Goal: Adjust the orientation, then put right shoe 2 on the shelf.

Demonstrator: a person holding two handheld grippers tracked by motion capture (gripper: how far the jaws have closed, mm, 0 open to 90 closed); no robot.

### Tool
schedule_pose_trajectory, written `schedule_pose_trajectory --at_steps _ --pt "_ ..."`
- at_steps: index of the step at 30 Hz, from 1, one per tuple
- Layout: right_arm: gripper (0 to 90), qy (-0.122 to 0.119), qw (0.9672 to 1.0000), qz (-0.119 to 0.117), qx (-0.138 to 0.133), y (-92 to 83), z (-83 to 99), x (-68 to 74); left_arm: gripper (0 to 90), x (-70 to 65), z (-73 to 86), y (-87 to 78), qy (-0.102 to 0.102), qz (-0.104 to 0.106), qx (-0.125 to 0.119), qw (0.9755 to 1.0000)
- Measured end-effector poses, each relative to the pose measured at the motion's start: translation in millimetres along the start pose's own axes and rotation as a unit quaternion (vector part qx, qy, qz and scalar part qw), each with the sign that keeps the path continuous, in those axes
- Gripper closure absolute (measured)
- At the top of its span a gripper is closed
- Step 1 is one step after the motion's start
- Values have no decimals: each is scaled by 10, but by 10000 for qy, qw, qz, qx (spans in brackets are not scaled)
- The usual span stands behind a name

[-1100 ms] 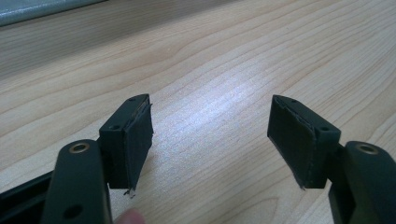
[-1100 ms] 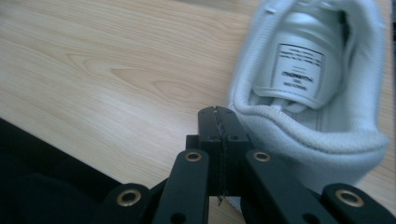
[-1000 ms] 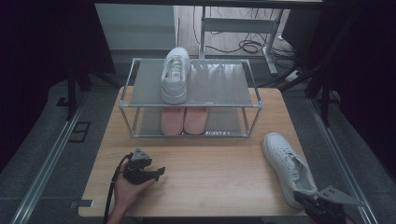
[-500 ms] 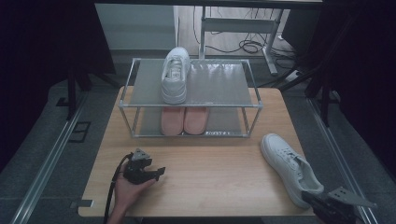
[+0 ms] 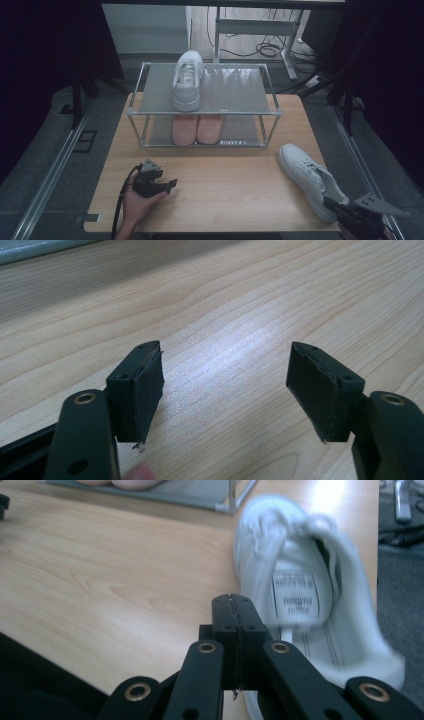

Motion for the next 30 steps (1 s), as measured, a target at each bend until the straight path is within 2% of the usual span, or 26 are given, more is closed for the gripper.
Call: schedule_pose_trajectory --at_steps 5,11,17,26,30 --pt "900 -121 9999 -42 -104 13 -205 -28 314 8 0 -11 -22 3 -16 10000" --pt "900 -57 9996 -197 -171 98 -392 -163 315 7 -1 -8 -7 -6 -8 10000" --pt "900 -103 9996 -135 -231 132 -549 -259 314 5 1 -14 -7 -4 -16 10000" --pt "876 -33 9998 -95 -172 172 -638 -429 315 10 0 -13 -9 -7 -19 10000" --pt "815 -20 9999 -78 -123 185 -638 -507 314 -1 -2 -5 -4 0 -10 10000"
Point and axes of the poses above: each handheld gripper's, and its own axes: y roughly forward along the jaws, z roughly out of its underside, x roughly to its left, the point moved 1 cm from there along y, roughly forward along the jaws, and after that the axes turned 2 degrees about x, right-handed, at the moved point
